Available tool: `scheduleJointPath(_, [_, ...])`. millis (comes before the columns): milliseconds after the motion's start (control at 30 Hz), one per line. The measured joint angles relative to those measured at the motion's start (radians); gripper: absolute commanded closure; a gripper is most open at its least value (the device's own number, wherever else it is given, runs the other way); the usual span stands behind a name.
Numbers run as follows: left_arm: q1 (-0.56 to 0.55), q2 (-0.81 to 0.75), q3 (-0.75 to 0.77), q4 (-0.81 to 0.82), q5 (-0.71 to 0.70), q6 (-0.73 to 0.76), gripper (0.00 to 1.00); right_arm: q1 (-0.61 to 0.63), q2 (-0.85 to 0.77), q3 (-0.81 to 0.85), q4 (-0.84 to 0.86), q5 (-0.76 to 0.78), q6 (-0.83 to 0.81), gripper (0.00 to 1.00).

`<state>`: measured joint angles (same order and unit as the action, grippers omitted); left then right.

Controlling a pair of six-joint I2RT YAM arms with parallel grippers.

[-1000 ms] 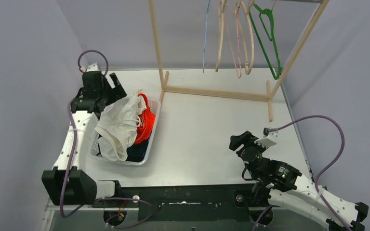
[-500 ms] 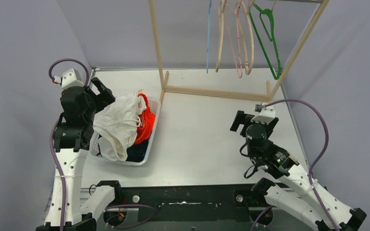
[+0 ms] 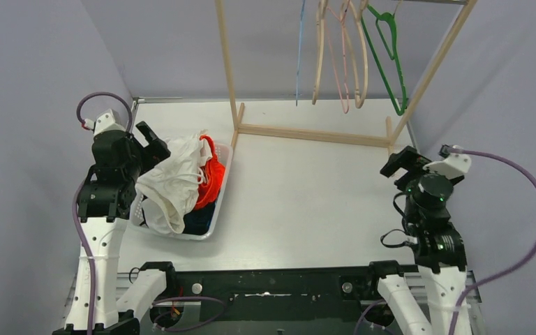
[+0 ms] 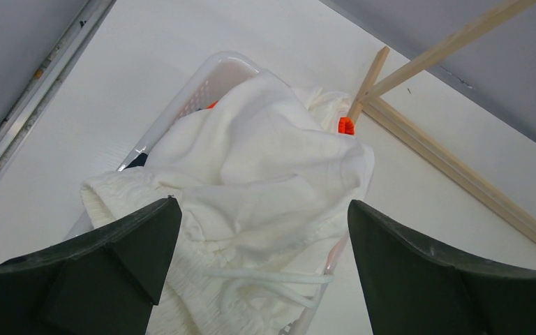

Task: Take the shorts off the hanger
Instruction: Reset both arms

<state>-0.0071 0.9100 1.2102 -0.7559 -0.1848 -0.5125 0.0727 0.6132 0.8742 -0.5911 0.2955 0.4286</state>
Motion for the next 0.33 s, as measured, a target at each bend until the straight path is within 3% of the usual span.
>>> scheduleJointPath(167, [0.0, 0.002, -0.007, -0.012, 0.033, -0.013, 0.09, 0.0, -0.13, 0.118, 0.014, -0.007, -0.059, 0.02])
scheduleJointPath(333, [0.0, -0.003, -0.007, -0.019, 0.036, -0.026, 0.09, 0.0, -0.125, 0.076, -0.003, -0.092, -0.079, 0.02])
